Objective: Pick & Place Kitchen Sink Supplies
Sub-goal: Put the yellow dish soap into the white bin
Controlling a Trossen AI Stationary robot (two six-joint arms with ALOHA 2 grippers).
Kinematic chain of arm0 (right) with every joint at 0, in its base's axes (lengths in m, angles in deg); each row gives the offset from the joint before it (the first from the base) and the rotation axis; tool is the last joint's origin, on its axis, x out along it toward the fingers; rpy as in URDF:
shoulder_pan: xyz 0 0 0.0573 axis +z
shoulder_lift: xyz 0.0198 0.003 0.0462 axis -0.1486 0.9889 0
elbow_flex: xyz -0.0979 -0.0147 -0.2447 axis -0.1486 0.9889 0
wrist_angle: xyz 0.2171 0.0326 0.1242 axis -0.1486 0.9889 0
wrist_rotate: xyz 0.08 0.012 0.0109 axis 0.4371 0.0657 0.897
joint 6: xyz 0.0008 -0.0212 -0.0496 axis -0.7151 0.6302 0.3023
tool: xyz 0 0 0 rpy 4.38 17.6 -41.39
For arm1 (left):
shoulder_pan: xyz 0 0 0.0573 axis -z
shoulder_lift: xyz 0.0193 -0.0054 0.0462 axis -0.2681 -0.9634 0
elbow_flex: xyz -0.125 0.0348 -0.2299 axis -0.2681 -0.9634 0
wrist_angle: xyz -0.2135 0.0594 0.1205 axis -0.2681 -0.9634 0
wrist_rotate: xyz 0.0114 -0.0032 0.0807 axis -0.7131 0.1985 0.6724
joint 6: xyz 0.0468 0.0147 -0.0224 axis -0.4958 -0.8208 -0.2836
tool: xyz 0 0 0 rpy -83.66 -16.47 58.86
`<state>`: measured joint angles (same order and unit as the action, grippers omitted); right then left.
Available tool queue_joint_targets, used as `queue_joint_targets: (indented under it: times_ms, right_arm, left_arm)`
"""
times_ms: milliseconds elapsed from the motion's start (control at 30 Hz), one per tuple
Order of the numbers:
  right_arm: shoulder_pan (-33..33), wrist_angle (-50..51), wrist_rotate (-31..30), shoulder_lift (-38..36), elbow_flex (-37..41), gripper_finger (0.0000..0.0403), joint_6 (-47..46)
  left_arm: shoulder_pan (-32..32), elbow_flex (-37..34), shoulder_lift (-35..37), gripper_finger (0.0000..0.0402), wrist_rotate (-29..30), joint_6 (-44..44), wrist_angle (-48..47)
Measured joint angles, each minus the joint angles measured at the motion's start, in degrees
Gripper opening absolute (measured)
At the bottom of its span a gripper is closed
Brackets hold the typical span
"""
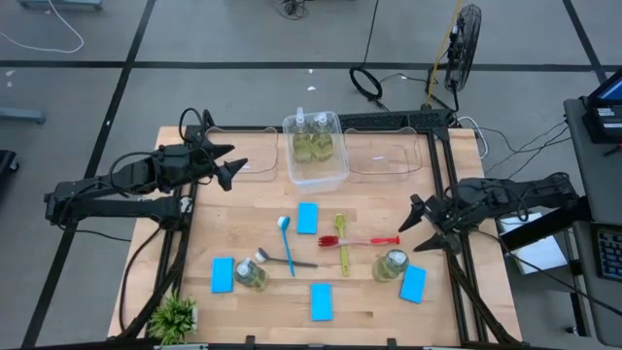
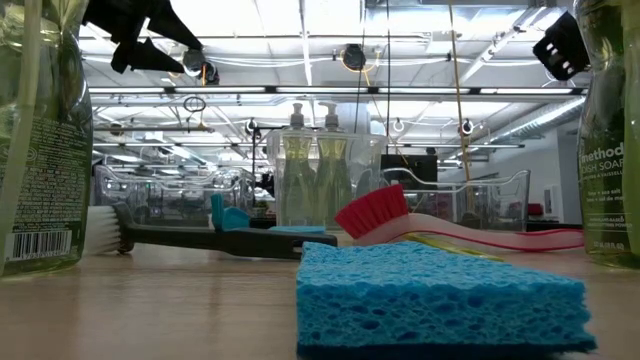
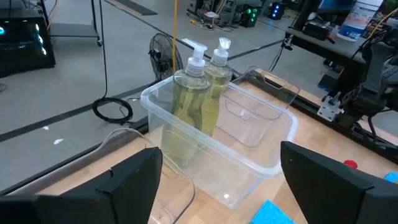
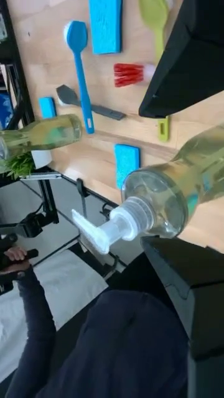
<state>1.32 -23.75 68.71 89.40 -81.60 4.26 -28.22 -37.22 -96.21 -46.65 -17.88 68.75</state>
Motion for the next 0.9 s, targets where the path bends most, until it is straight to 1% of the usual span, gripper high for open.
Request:
queue_joint_targets:
  times_ms: [267, 333, 467, 533, 700, 900]
  right_arm:
    - [0.0, -10.1, 2.6, 0.5, 4.2, 0.0315, 0.2]
    - [0.2, -11.2, 3.7, 0.7, 4.6, 0.0315, 0.2]
    - [1.4, -11.6, 3.6, 2.1, 5.1, 0.0315, 1.2]
    - [2.0, -13.5, 3.2, 3.2, 5.1, 0.0315, 2.4]
    - [3.9, -14.7, -0.8, 6.1, 5.1, 0.0315, 4.6]
    - [5.8, -19.3, -2.3, 9.1, 5.1, 0.0315, 6.3]
  left_arm:
    - [0.0, 0.0, 0.0, 0.0307, 0.0, 0.2, 0.0]
    - [0.0, 0.0, 0.0, 0.0305, 0.0, 0.2, 0.0]
    - [0.0, 0.0, 0.0, 0.0310, 0.0, 1.0, 0.0]
    - [0.0, 0.0, 0.0, 0.0314, 0.0, 1.4, 0.1]
    - [0.0, 0.0, 0.0, 0.0325, 0.0, 1.6, 0.4]
    - [0.0, 0.0, 0.0, 0.0330, 0.0, 2.8, 0.5]
